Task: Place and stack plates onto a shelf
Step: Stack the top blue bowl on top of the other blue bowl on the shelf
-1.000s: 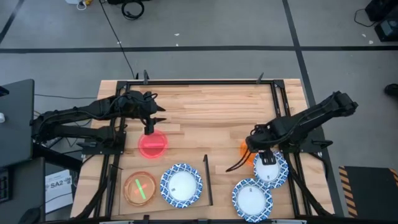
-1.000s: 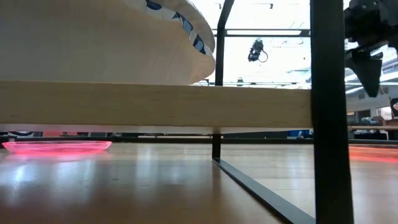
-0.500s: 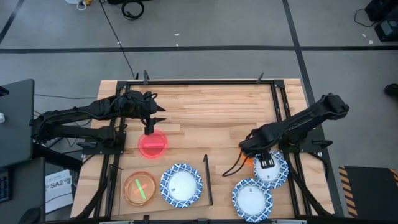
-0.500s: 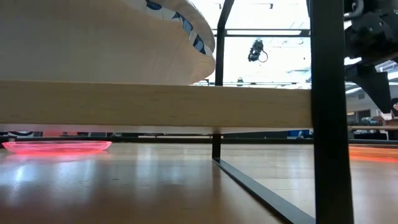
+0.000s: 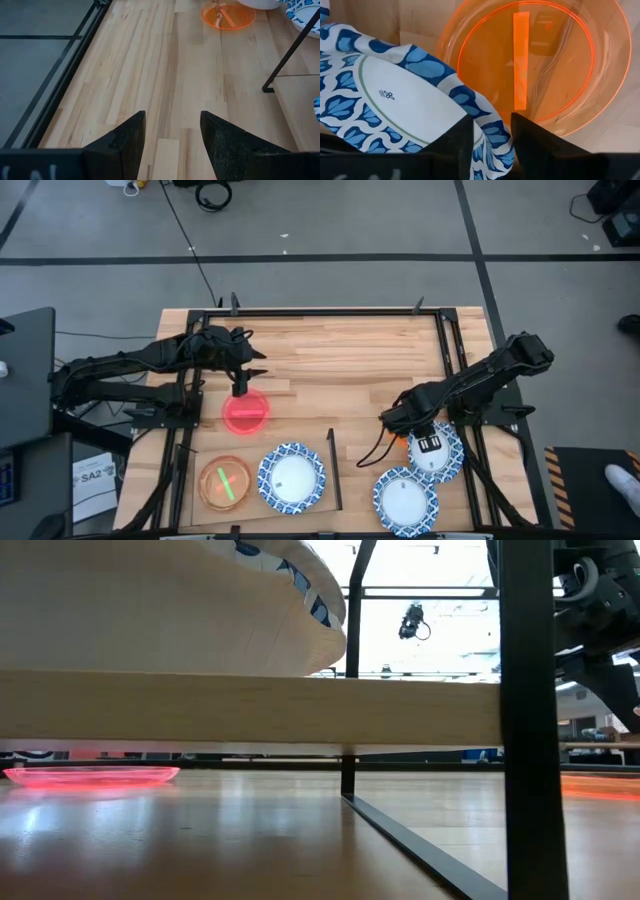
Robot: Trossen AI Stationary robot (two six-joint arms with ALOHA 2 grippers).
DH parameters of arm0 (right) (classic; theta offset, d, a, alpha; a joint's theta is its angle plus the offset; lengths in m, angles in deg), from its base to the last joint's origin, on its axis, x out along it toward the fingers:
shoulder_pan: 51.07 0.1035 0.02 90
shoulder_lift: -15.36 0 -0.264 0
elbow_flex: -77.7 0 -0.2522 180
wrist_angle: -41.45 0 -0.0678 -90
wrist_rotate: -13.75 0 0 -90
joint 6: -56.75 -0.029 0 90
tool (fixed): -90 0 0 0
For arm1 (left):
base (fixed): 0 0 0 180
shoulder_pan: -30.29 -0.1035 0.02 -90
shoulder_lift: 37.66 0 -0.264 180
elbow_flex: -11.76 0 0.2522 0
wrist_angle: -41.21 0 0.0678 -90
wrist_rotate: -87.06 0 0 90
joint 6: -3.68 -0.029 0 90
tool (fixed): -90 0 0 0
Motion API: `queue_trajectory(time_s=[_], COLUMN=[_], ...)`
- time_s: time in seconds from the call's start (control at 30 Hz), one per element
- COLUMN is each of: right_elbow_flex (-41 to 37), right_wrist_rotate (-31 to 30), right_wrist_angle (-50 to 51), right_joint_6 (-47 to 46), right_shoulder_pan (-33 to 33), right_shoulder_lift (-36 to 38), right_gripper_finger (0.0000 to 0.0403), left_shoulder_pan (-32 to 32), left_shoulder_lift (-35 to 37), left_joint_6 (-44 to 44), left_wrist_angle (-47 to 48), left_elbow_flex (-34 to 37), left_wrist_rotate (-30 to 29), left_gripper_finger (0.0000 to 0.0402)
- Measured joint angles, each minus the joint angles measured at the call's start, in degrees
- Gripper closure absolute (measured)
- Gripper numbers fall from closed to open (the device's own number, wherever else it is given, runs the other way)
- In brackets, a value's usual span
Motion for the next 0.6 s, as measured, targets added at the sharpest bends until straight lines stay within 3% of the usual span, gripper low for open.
queue_trajectory(time_s=[0.33,0.6], right_elbow_flex=[0.0,0.0], right_wrist_rotate=[0.1,0.1], right_wrist_angle=[0.3,2.6], right_joint_6=[0.0,-0.1], right_shoulder_pan=[0.0,0.0], right_shoulder_lift=[0.0,0.0], right_gripper_finger=[0.0331,0.0354], left_shoulder_pan=[0.0,0.0], left_shoulder_lift=[0.0,0.0], left_joint_6=[0.0,0.0], left_wrist_angle=[0.0,-0.3], left_elbow_flex=[0.0,0.0], left_wrist_rotate=[0.0,0.0], left_gripper_finger=[0.0205,0.0205])
